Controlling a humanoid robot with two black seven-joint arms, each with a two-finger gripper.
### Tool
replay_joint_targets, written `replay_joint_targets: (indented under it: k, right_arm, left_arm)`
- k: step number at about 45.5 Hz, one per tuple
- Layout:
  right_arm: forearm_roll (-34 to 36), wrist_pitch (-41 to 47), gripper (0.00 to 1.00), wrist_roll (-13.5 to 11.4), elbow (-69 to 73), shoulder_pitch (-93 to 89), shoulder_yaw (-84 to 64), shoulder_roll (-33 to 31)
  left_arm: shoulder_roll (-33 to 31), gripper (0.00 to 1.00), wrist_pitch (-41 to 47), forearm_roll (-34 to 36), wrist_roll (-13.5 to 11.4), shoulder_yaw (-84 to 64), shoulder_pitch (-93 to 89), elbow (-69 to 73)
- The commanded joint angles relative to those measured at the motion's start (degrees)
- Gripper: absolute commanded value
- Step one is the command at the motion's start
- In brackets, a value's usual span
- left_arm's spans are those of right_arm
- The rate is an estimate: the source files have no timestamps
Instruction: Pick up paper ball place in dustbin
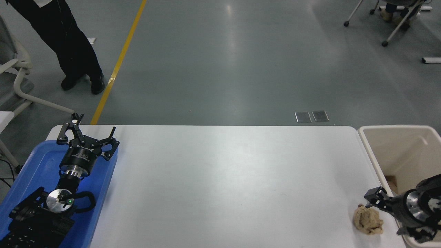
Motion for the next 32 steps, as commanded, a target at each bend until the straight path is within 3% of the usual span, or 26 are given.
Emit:
replay_joint_targets:
  k: [1, 32]
  right_arm:
    - [1.6, -3.3, 1.0, 0.1, -5.5, -6.8, 3.4, 0.3]
    - [7.3, -3.4, 1.0, 0.0, -6.2, -10.2, 10.0, 4.5]
  left_arm:
    - [0.0, 0.99, 0.0, 0.0, 0.0, 0.0, 0.0, 0.0]
    - [0.0, 0.99, 0.0, 0.0, 0.0, 0.0, 0.0, 0.0]
